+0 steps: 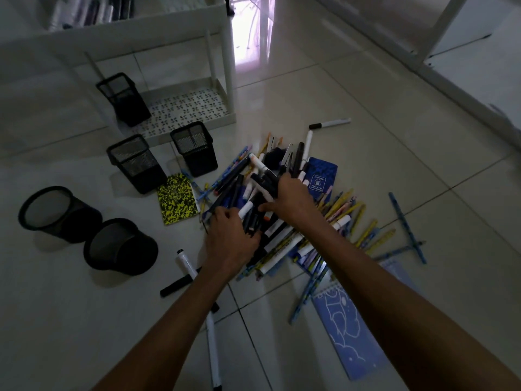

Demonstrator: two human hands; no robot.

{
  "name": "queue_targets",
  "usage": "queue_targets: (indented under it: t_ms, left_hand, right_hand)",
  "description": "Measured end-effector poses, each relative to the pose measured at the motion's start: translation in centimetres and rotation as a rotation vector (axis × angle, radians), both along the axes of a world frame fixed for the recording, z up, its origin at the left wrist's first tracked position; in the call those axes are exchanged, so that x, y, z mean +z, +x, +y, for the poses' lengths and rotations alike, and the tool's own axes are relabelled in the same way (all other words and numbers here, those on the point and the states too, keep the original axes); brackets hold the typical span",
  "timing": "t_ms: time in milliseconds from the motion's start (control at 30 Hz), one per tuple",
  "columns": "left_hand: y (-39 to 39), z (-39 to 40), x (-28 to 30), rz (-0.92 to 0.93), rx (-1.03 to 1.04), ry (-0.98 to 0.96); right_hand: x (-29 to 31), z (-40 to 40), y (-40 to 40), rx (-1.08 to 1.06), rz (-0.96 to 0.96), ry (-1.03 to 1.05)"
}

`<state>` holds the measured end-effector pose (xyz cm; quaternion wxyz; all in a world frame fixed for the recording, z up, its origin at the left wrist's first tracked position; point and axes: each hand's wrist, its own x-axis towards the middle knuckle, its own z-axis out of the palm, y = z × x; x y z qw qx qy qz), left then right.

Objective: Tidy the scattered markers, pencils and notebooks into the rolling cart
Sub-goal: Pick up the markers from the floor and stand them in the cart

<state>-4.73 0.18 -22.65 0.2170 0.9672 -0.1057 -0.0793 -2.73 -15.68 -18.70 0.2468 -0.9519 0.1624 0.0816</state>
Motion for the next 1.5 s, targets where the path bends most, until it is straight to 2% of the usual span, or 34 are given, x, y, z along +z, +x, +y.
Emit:
queue_targets:
  t_ms: [133,300,400,567,900,967,1133,1333,1400,1500]
  left_hand:
    - [0.6,-0.4,0.6,-0.042,-0.061,0.144]
    - [1.0,-0.8,0.7,-0.038,-0.118,0.277]
    - [0.9,-0.7,0.7,0.028,-0.074,0.222]
    - [0.9,0.0,0.9,0.240,0.022,0.059]
    - [1.5,1.4,2.2,0.352,0.037,0.070]
    - [2.0,1.8,3.2,0.419,0.060,-0.022]
    - [2.7,1.9,6.7,0.598,0.175,-0.466]
    - [3.1,1.9,10.1,0.718,0.517,-1.084]
    - [3.7,2.2,11.4,0.704,0.561,-1.202]
    - [5.1,3.1,14.1,0.664,0.552,-1.248]
  right_hand:
    - [0.1,-1.1,0.0,-0.035,0.102,-0.034]
    - [0.4,-2.6,0.0,-0.088,0.140,0.009]
    - [0.9,-3.1,-0.3,-0.112,0.136,0.013]
    - [1.0,-3.7,-1.1,-0.142,0.154,0.074]
    - [-0.2,-4.4,-3.6,-0.305,0.066,0.309]
    - [0.0,-4.4,-4.1,-0.325,0.042,0.354]
    - [1.3,-4.6,-5.2,-0.367,0.033,0.441]
    - [5.0,-3.9,-4.4,-0.397,0.033,0.639]
    - [6.8,-2.9,-3.4,-0.389,0.018,0.740]
    - [9.6,-0.8,-1.5,-0.350,-0.023,0.784]
